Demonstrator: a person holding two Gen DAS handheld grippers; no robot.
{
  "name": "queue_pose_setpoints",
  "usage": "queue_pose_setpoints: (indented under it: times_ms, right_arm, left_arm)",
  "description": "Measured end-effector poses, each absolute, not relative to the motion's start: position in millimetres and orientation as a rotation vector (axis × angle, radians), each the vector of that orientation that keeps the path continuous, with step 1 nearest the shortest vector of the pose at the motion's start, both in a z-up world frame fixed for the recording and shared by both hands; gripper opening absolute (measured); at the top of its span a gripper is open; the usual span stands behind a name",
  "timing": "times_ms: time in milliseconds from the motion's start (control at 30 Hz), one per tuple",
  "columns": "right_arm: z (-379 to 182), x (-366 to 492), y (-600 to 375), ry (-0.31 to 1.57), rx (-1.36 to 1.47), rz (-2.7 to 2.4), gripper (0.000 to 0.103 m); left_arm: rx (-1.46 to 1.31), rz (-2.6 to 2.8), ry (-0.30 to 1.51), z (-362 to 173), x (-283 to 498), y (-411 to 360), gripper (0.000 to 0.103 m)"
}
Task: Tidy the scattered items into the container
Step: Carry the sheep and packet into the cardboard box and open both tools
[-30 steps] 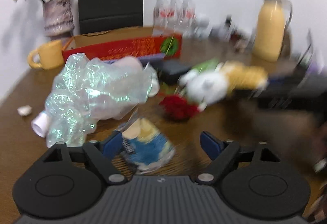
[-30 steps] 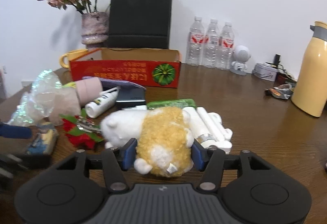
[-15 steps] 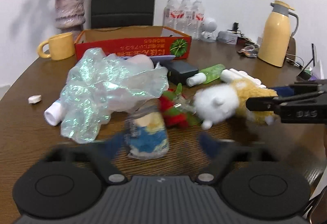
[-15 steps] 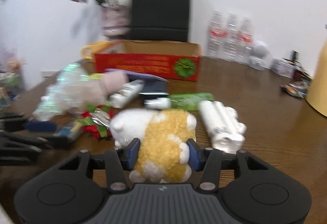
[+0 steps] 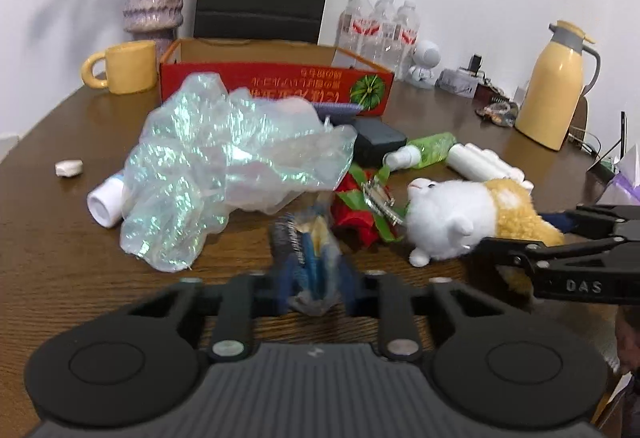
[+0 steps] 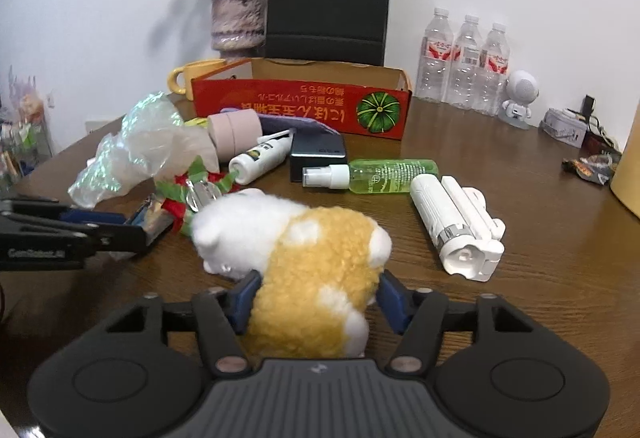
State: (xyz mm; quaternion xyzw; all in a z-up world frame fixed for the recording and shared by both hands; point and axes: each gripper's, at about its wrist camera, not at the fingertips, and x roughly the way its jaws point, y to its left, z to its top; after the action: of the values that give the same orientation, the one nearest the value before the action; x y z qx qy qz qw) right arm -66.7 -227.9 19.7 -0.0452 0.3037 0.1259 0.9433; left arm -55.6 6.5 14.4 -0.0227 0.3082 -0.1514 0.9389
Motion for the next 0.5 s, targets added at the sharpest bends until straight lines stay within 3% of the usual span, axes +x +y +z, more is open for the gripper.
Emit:
queue_pose_setpoints:
  times_ms: [33,300,500]
  right_arm:
    - [21,-68,-231,0.618,-0.079,0.259,0.053]
    - [65,-95,-262,0.469,0.007,0.259,0.051]
    - [98,-84,-264,0.383,0.005,0.301,0.051]
  left_arm:
    - [-0.043,-0.324,0.621,19,-61,5,0.005]
    - [-0.077,-0.452,0.429,78,-111,7,0.005]
    - [-0.085,-0.443,0.358,120,-72,16,0.005]
